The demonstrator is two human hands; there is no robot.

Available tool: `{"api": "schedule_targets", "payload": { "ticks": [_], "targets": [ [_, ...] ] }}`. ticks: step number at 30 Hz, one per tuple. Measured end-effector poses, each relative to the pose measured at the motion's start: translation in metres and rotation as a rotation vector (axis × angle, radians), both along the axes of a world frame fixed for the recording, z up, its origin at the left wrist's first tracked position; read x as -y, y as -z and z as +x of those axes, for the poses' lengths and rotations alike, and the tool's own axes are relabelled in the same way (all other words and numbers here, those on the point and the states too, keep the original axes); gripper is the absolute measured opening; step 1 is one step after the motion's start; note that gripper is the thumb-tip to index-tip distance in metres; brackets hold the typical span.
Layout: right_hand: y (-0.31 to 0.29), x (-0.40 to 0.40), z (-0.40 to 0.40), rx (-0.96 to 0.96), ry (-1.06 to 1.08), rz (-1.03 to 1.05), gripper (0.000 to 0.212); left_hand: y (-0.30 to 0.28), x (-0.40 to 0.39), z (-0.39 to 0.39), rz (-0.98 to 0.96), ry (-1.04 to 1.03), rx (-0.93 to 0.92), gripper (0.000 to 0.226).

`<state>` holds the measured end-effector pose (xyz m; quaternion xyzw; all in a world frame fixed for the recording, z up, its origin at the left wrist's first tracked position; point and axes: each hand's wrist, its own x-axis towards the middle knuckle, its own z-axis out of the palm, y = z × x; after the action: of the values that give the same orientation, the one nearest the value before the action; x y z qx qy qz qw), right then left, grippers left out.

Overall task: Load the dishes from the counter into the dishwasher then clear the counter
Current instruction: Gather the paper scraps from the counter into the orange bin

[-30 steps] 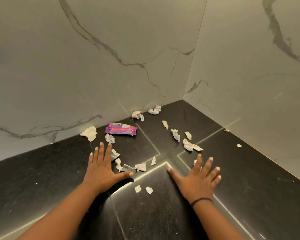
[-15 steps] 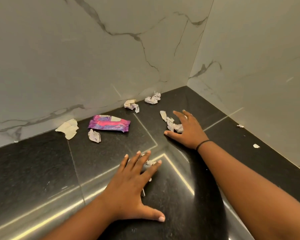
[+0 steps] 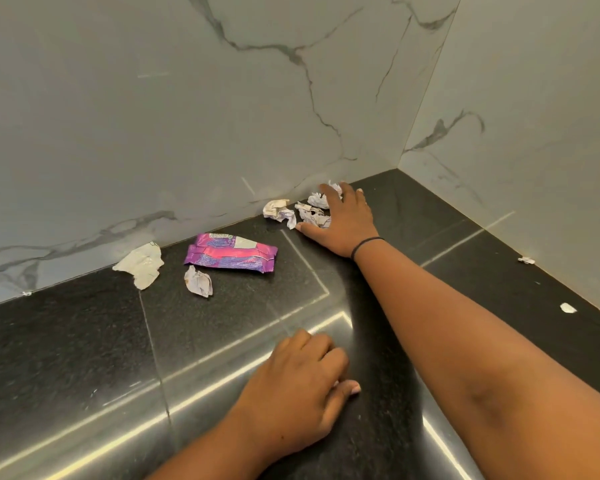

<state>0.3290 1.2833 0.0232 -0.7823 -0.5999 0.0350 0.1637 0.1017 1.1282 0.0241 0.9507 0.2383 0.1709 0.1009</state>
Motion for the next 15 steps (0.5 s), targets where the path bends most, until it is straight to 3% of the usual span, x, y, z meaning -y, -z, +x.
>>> {"api": "schedule_targets", "payload": {
  "ticks": [4, 9, 15],
  "targets": [
    [0.002, -0.023, -0.006, -0.014, -0.004, 0.004, 0.069, 0.009, -0.003, 0.002, 0.158, -0.046, 0.031, 0.044],
    [0.003, -0.033, -0.007, -0.062, -0.033, 0.068, 0.034, 0.018, -0.001, 0.003, 0.206, -0.105, 0.058, 0.055],
    [-0.003, 0.004, -0.008, 0.019, -0.042, 0.033, 0.018, 0.014, 0.002, -0.002, 0.217, -0.052, 0.079, 0.059]
  ]
}}
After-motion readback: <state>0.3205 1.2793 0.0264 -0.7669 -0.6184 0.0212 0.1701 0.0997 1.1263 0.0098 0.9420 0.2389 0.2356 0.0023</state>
